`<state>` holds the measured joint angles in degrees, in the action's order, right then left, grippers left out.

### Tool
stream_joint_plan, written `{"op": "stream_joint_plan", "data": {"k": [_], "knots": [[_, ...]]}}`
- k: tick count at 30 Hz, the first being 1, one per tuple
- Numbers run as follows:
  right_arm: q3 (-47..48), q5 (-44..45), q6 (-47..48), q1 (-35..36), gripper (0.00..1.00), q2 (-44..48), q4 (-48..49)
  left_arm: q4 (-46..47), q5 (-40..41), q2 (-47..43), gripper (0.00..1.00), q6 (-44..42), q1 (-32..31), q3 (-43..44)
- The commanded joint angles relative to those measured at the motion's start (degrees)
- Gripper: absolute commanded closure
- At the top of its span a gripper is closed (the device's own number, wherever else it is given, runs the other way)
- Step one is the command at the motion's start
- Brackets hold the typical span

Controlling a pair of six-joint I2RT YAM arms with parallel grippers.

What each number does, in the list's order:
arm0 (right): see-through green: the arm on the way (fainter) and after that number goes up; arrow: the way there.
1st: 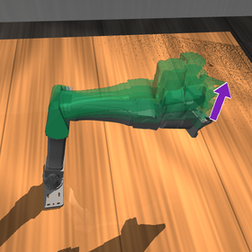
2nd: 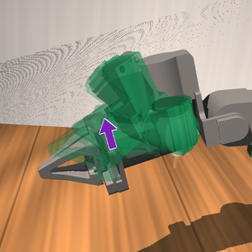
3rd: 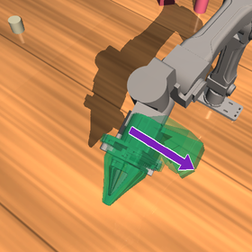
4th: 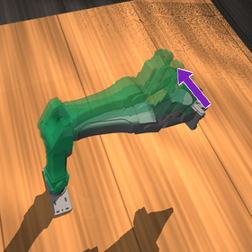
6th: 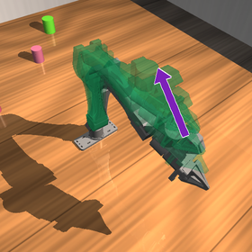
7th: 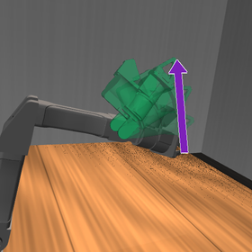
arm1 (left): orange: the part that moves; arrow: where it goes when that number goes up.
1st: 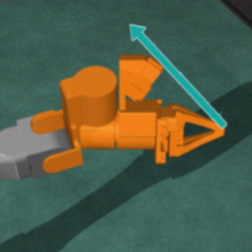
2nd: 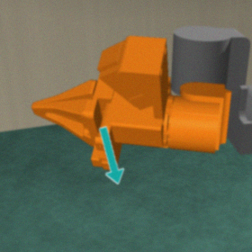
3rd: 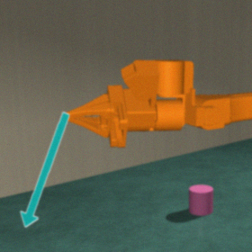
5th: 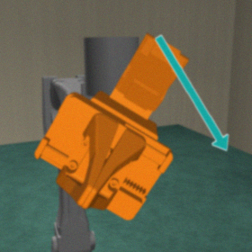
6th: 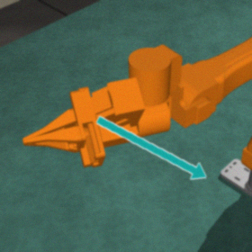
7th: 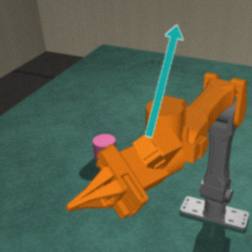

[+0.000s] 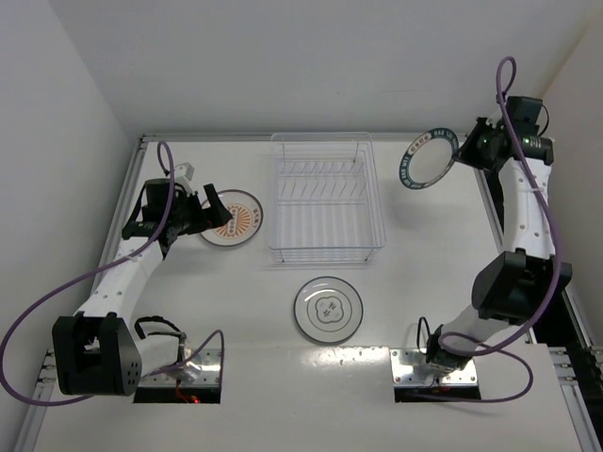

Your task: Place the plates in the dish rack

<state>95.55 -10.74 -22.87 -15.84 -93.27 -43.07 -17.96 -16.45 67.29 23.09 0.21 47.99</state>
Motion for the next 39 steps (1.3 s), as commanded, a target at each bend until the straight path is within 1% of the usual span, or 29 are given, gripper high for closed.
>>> {"op": "stream_joint_plan", "data": {"k": [1, 6, 7, 12, 18, 25, 32, 39], "knots": [[4.20, -0.33, 0.20, 1.94, 1.00, 1.69, 1.40, 0.47, 0.28, -0.67, 0.07, -0.68, 0.58, 0.53], [10.00, 0.28, 0.20, 5.81, 1.00, -0.24, 0.62, 0.47, 0.28, -0.67, 0.07, -0.68, 0.58, 0.53], [10.53, 1.50, 0.20, 6.51, 1.00, -0.94, 0.62, 0.47, 0.28, -0.67, 0.07, -0.68, 0.58, 0.53], [11.68, 4.41, 0.20, 11.51, 1.00, -2.26, 0.62, 0.47, 0.80, -0.67, 0.07, -0.68, 0.58, 0.53], [11.68, 12.57, 1.77, 17.14, 1.00, -4.64, 2.28, 0.47, 0.80, -0.67, 0.07, -0.68, 0.58, 0.53], [11.06, 19.26, 3.71, 22.33, 1.00, -7.97, 4.66, 0.47, 0.28, -0.14, 0.07, -0.68, 0.58, 0.53], [10.45, 26.19, 5.47, 25.85, 1.00, -10.26, 6.68, 0.47, -0.25, 0.39, 0.07, -0.68, 0.58, 0.53], [10.45, 29.11, 6.00, 27.00, 1.00, -11.93, 7.30, 0.99, -0.25, 0.92, 0.07, -0.68, 0.58, 0.53]]}}
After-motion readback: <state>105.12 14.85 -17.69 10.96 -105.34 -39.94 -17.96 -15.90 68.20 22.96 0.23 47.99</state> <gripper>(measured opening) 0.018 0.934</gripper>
